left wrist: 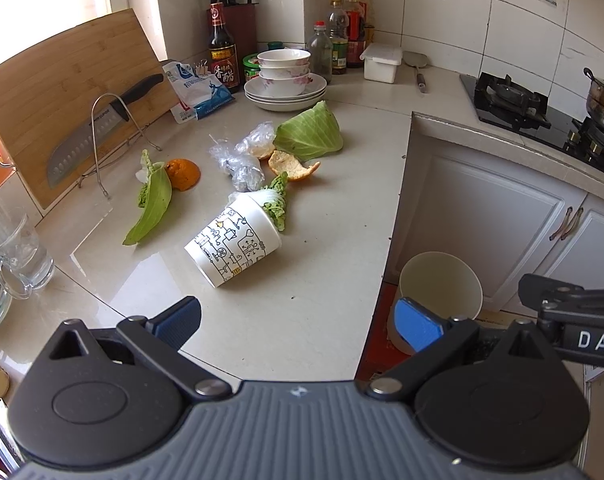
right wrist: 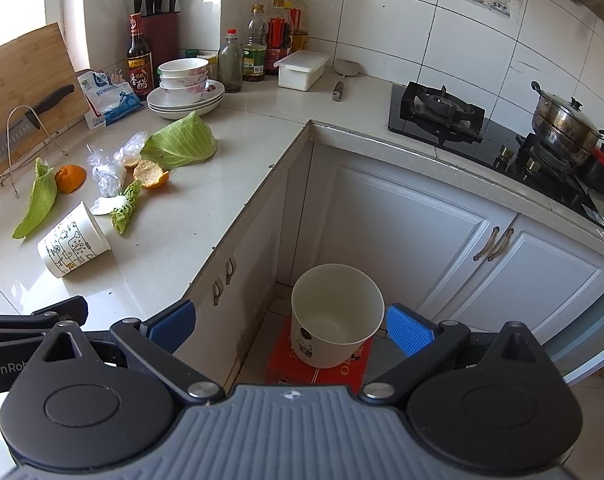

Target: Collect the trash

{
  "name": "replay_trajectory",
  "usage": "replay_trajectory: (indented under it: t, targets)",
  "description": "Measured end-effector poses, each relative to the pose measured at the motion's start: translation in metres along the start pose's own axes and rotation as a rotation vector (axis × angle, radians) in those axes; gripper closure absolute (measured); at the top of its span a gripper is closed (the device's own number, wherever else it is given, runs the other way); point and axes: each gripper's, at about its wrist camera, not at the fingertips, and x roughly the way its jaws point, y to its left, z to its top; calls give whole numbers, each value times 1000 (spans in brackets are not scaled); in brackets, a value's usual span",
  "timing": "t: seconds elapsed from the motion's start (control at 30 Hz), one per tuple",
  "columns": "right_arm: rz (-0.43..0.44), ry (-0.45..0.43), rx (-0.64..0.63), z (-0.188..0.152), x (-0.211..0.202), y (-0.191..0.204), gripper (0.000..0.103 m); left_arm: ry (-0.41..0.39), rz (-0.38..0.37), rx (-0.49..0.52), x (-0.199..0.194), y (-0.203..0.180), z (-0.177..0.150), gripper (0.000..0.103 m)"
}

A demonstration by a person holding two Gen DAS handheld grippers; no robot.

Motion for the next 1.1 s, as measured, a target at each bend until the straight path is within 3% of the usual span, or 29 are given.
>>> replay_trajectory:
  t: [1.1]
  targets:
    - [2,-1,0,2,1,-1,0,-3,1,-3,1,3,1,1]
